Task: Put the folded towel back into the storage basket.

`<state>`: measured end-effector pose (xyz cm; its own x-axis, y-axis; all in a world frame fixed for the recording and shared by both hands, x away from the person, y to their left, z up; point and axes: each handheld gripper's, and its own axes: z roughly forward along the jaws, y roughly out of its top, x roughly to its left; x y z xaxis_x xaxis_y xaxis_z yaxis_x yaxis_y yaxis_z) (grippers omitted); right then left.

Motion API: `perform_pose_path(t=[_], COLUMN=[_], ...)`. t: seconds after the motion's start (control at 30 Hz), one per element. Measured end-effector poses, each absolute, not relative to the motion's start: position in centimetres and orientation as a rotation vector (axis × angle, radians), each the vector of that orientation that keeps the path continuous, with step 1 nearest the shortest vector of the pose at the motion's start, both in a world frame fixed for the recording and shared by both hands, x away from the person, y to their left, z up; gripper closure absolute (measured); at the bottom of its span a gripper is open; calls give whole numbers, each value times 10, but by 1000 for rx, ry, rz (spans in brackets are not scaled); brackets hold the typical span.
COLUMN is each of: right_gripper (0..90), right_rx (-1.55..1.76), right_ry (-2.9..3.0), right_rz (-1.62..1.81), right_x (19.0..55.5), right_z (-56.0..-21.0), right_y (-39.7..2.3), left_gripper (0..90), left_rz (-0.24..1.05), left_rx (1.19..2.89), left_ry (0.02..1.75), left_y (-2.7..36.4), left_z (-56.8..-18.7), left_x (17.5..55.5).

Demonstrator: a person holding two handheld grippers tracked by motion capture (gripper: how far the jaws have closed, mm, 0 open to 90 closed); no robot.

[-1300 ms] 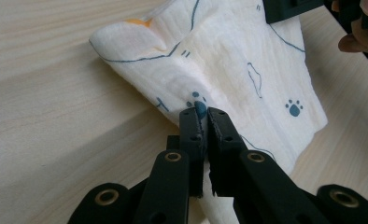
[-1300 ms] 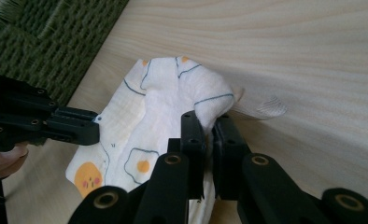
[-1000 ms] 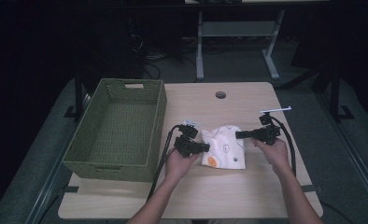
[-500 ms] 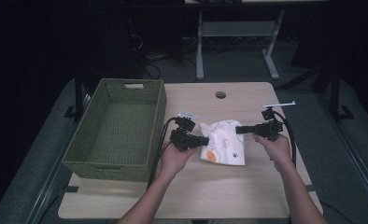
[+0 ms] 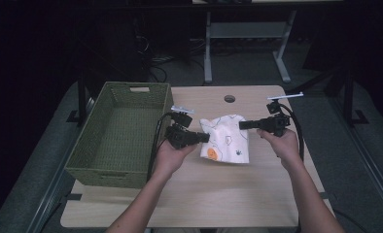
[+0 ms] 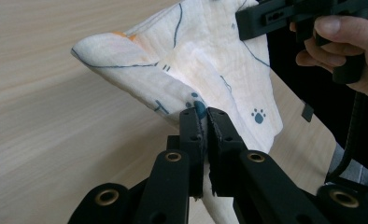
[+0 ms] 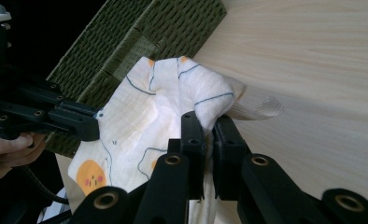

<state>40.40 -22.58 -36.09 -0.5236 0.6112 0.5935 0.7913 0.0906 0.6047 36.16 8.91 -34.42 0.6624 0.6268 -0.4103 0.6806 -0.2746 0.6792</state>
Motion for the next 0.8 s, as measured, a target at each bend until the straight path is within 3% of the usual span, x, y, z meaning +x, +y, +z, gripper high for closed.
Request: perform_pose_path(t=[0.8], right_gripper=[843], right_rx=[-1346], right_ry=[-2219], right_rz=[-1450], right_x=[419], right_z=[-308], right_y=[-176], left_gripper=[859], left_rz=[-63], left_rx=[1934], left_ry=[987], left_y=[140], left_z=[-297], left_x=[370])
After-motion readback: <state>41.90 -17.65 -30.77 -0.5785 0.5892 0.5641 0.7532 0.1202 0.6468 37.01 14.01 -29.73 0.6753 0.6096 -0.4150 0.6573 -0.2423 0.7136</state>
